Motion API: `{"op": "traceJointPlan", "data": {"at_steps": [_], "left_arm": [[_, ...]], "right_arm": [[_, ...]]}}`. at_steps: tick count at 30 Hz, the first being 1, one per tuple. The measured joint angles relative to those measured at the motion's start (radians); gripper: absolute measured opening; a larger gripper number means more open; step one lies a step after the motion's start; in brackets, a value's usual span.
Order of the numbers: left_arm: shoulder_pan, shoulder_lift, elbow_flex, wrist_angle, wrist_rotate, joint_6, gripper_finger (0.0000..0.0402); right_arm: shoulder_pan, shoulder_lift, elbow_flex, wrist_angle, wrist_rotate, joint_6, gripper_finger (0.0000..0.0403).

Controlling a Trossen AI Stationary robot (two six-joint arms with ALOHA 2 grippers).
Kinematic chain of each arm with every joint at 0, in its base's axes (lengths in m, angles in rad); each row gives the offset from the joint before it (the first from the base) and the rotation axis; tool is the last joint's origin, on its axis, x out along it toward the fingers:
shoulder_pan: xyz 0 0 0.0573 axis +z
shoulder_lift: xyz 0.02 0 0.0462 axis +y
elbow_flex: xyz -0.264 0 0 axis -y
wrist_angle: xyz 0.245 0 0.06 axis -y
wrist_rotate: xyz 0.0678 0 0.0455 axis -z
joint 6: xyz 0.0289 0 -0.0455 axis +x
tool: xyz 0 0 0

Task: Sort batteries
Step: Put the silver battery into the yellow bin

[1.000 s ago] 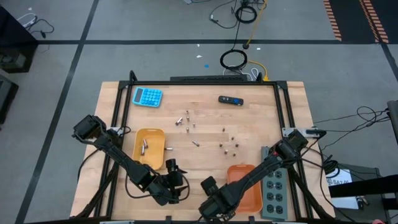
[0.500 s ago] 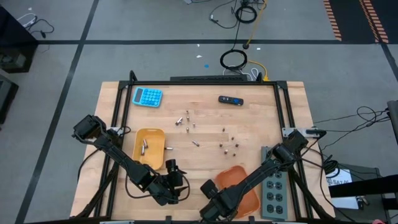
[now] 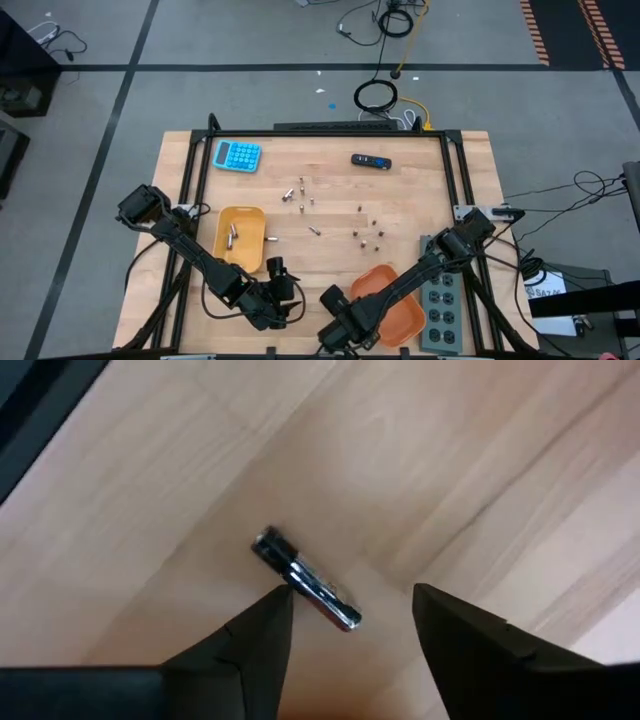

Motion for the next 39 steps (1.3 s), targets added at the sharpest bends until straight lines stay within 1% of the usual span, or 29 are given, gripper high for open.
{"op": "traceJointPlan", "data": {"at_steps": [6,11,18,20,22,25,28,31,35,39], "left_arm": [[0.000,0.000,0.000,0.000,0.023,0.000,0.0287],[0.000,0.000,0.000,0.000,0.024,0.000,0.0287],[0.000,0.000,0.001,-0.001,0.024,-0.002,0.0287],[0.000,0.000,0.001,-0.006,0.036,-0.021,0.0287],[0.000,0.000,0.001,-0.007,0.073,-0.026,0.0287],[-0.002,0.000,0.001,0.000,0.174,-0.024,0.0287],[-0.013,0.000,0.001,0.028,0.247,0.021,0.0287],[-0.020,0.000,0.001,0.052,0.258,0.057,0.0287],[-0.019,0.000,0.001,0.111,0.248,0.128,0.0287],[-0.014,0.000,0.001,0.169,0.245,0.193,0.0287]], "right_arm": [[-0.031,0.000,0.000,0.020,-0.092,-0.010,0.0149],[-0.058,0.000,0.000,0.021,-0.100,0.021,0.0120],[-0.082,0.000,0.000,0.026,-0.099,0.046,0.0102],[-0.083,0.000,0.000,0.025,-0.097,0.068,0.0101],[-0.087,-0.001,0.000,0.004,-0.096,0.118,0.0102],[-0.102,-0.016,0.000,-0.022,-0.096,0.200,0.0111],[-0.100,-0.038,0.000,-0.009,-0.087,0.213,0.0127],[-0.088,-0.046,-0.001,-0.004,-0.087,0.226,0.0143],[-0.087,-0.072,-0.001,0.000,-0.103,0.244,0.0156],[-0.073,-0.157,-0.001,-0.037,-0.019,0.244,0.0156]]}}
